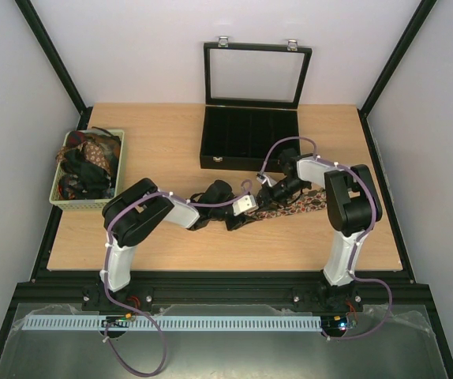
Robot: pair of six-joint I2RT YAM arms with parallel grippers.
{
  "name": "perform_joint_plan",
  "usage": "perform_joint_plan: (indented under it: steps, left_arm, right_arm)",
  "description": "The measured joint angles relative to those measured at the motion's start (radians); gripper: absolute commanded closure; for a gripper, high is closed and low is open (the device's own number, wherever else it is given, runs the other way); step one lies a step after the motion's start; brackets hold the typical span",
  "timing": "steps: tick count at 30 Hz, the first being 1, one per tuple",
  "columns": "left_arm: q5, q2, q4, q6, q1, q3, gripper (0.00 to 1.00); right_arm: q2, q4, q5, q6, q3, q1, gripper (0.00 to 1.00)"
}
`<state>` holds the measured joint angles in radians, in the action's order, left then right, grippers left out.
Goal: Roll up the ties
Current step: Roll the tie at the center of the board.
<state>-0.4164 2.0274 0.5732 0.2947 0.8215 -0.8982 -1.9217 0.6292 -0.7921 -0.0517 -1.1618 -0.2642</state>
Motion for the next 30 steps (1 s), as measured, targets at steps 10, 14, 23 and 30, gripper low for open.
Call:
perform_joint_plan:
  steps: [10,14,23,30]
  left_arm:
    - [-0.019,0.0,-0.019,0.006,-0.005,-0.007,0.38]
    - [-0.048,-0.001,-0.038,0.01,-0.013,-0.016,0.29]
    - [-0.062,-0.031,-0.013,-0.037,-0.031,0.03,0.25]
    - [-0.073,-0.013,0.026,-0.107,-0.03,0.022,0.24]
  right_arm:
    - [-0.013,0.002,0.024,-0.02,-0.009,0.016,0.99]
    - [-0.016,0.002,0.043,-0.019,-0.013,0.024,0.99]
    - [-0.018,-0.028,0.151,-0.021,0.003,0.043,0.99]
    - [-0.022,-0.042,0.176,-0.015,0.011,0.048,0.99]
